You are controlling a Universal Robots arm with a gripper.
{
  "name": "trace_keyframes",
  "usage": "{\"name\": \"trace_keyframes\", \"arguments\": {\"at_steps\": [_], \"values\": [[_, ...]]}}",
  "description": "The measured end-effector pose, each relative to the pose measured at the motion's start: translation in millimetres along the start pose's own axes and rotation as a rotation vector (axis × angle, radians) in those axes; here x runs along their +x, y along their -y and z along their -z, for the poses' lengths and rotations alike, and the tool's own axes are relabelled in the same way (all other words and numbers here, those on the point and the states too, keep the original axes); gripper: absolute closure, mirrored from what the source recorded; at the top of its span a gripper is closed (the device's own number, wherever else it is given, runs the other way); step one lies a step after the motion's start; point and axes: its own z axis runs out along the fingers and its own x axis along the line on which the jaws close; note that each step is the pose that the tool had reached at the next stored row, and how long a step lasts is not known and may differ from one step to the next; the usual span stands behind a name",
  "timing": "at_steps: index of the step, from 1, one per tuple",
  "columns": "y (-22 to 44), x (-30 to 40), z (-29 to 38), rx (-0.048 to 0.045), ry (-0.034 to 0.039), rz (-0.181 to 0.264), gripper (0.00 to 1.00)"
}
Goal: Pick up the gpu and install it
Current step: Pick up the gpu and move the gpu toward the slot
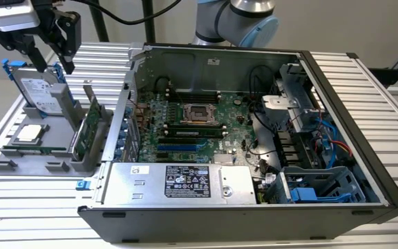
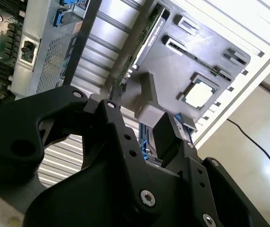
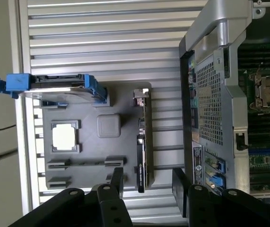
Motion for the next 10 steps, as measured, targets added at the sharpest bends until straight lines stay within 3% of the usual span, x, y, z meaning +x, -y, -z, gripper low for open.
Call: {"name": "trace_keyframes", "arguments": {"at_steps": [10], "values": [[0.8,0.0,-3.7,-0.0001,0.0001,0.0,0.0]]}}
